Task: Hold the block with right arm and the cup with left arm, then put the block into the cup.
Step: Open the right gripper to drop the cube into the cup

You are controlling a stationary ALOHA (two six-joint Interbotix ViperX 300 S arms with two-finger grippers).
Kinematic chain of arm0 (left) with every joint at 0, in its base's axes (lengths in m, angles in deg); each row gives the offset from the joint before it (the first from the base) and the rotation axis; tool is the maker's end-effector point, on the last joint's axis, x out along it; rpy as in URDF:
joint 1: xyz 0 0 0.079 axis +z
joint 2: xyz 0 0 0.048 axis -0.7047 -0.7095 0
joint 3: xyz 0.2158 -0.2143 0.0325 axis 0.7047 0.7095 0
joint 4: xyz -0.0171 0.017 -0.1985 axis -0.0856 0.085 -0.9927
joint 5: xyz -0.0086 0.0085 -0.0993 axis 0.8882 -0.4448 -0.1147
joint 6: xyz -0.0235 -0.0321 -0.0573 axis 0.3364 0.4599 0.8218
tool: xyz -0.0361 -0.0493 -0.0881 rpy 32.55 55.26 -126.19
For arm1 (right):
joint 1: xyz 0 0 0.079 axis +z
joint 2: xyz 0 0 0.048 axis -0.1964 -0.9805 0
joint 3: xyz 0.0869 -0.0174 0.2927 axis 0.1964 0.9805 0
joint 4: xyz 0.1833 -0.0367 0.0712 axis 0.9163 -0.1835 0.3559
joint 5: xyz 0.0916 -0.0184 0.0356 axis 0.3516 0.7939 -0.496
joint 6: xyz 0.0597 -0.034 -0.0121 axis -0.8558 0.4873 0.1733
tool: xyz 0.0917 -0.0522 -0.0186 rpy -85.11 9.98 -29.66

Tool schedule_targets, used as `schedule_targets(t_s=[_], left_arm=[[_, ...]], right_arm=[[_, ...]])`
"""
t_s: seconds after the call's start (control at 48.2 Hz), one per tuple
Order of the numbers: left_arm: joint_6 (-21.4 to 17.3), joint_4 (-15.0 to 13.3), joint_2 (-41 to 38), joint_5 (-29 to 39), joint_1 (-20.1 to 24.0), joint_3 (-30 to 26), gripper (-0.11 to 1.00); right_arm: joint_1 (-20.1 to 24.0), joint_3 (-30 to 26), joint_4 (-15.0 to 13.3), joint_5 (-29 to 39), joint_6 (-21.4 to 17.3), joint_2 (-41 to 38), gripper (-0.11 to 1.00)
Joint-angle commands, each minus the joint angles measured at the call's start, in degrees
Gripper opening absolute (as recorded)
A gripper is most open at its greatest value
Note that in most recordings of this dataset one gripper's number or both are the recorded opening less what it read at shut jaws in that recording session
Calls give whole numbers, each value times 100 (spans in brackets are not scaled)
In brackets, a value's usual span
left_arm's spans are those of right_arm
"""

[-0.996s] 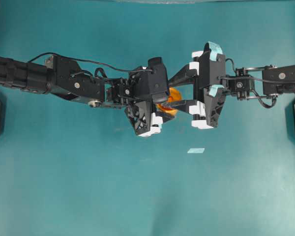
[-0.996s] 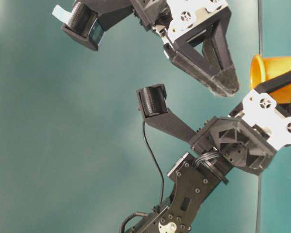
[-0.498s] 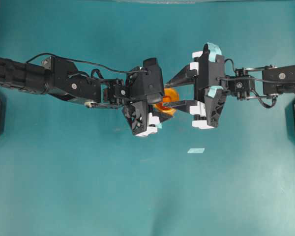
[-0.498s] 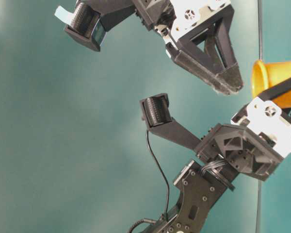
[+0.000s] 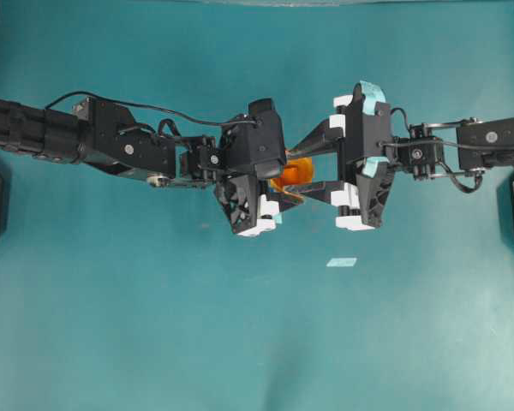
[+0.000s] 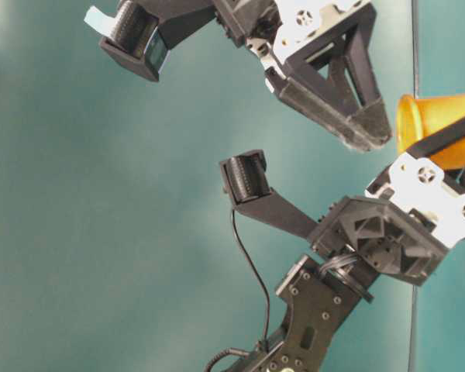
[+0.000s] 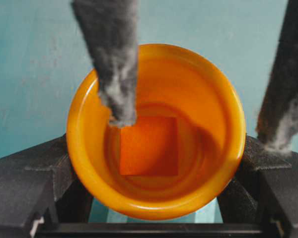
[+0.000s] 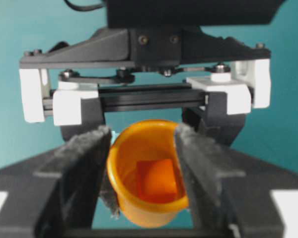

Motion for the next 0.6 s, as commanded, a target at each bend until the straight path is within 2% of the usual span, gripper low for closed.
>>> schedule_targets(t_s=[0.0, 0.374, 0.581], left_arm=[[0, 9, 246, 44, 18, -79, 63], [9, 9, 325, 229, -18, -88, 63], [-18, 9, 334, 229, -18, -88, 63]], right_arm=[[35, -158, 0, -62, -9, 105, 58], [97, -299, -9, -633, 9, 105, 58], [105, -281, -18, -589, 35, 105, 58]])
